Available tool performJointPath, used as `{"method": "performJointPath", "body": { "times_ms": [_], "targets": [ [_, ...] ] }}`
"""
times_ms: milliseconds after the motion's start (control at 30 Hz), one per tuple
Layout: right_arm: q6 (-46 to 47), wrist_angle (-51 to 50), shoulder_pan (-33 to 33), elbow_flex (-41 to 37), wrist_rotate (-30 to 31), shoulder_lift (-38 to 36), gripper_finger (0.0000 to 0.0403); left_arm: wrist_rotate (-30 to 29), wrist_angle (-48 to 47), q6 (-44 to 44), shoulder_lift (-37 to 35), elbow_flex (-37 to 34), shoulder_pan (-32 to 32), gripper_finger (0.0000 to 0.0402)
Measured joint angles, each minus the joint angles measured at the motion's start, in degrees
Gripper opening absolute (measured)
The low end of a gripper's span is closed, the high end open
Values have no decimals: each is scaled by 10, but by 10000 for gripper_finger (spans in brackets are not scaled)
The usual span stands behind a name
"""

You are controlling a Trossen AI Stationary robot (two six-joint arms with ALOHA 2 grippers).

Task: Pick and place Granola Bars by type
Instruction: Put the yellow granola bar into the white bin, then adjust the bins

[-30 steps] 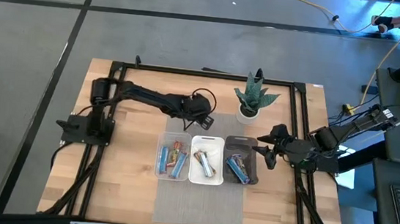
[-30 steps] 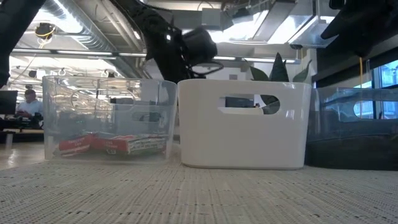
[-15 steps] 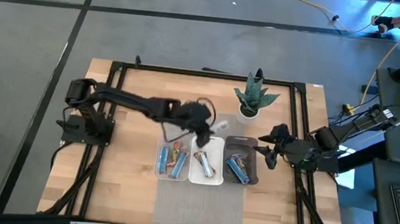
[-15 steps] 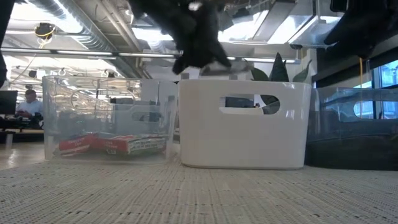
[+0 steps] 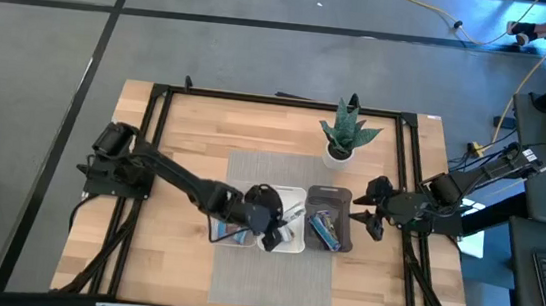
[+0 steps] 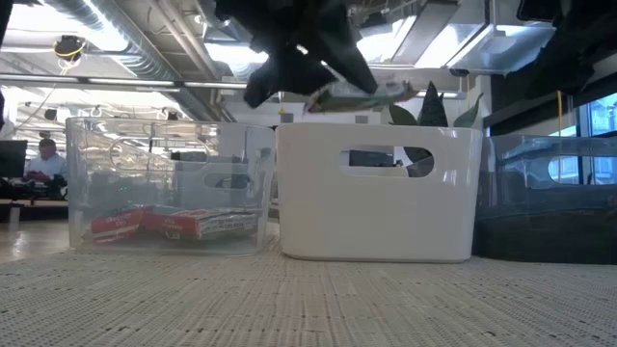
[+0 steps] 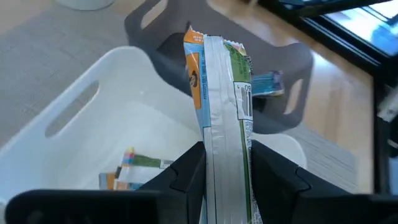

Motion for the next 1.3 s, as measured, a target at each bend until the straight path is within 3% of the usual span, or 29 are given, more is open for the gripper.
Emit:
{"method": "performJointPath", "body": {
  "times_ms": [200, 467, 800, 1067, 1300],
  "targets": [
    [0, 0, 0, 0, -21, 0, 236, -71, 13, -87, 48, 0, -10, 107],
    [1, 0, 0, 0, -21, 0, 236, -70, 27, -124, 92, 2, -2, 107],
    [2, 0, 0, 0, -21, 0, 236, -54, 80, -72, 97, 0, 1, 109],
    [0, 0, 0, 0, -21, 0, 236, -57, 101, -22, 96, 0, 3, 150],
    [0, -4, 0, 0, -21, 0, 236, 15, 74, 11, 13, -1, 30, 166]
  ]
}}
